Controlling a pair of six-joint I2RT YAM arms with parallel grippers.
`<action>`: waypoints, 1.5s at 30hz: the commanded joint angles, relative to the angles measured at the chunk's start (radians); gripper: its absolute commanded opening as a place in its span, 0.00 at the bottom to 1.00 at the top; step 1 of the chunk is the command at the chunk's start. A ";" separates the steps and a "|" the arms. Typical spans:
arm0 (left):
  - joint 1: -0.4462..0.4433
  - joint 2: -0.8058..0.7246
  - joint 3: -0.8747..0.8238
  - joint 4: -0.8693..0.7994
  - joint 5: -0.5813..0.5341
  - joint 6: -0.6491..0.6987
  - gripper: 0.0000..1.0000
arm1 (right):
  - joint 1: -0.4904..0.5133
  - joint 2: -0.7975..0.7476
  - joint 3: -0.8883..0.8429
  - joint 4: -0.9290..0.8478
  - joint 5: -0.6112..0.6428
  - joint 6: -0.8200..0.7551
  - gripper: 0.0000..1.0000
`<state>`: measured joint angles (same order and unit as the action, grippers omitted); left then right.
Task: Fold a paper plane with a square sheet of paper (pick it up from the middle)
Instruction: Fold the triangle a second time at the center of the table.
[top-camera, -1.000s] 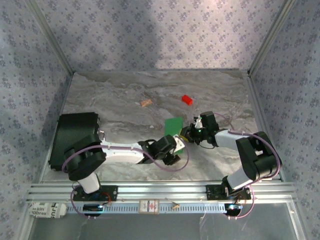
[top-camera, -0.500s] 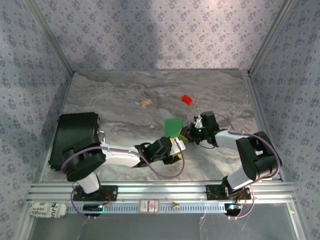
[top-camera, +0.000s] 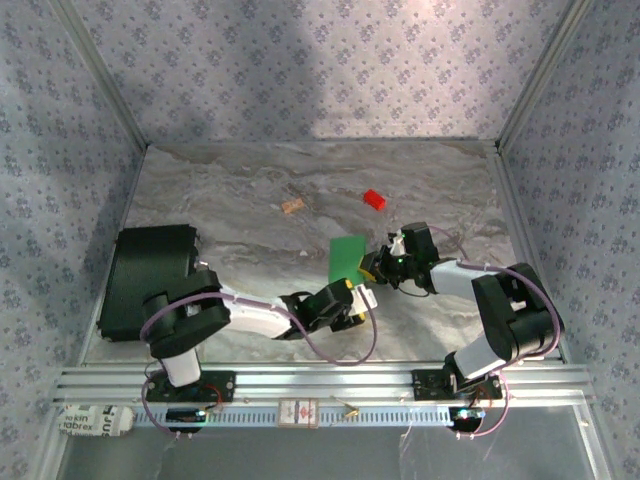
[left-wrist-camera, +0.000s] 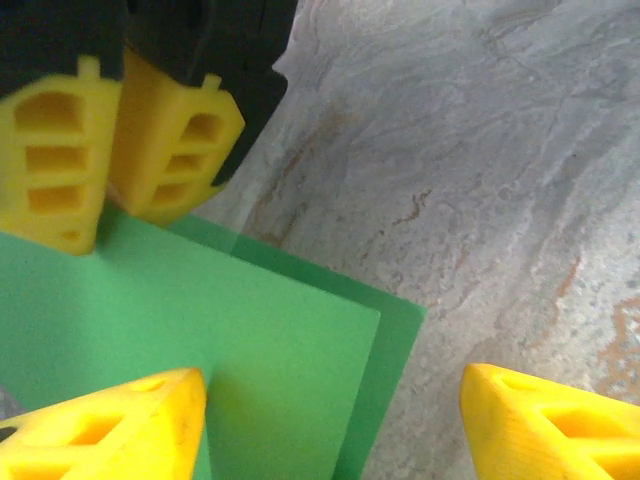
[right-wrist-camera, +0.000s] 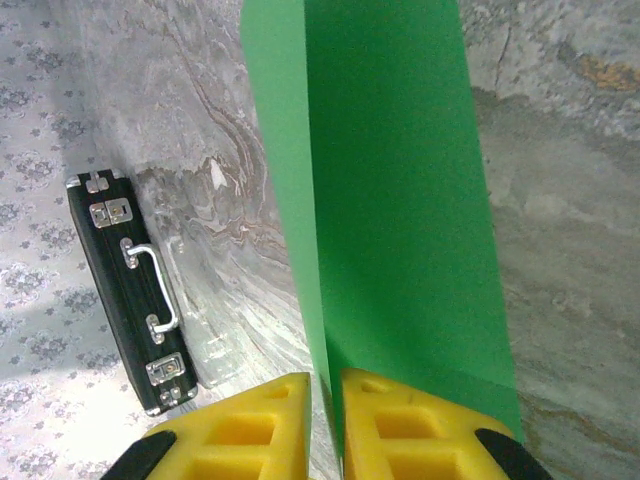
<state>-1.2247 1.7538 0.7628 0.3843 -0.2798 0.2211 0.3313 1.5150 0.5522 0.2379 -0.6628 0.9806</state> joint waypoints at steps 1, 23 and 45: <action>-0.012 0.016 0.033 0.052 -0.071 0.035 0.65 | -0.008 0.004 -0.012 0.011 -0.017 0.013 0.16; -0.029 0.008 0.040 0.051 -0.123 0.043 0.36 | -0.017 0.006 -0.021 0.015 -0.015 0.015 0.16; -0.024 -0.041 0.034 -0.008 -0.112 -0.071 0.06 | -0.021 0.000 -0.026 0.008 -0.011 0.014 0.18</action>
<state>-1.2465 1.7607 0.7929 0.4042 -0.3965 0.1959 0.3164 1.5150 0.5369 0.2443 -0.6670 0.9844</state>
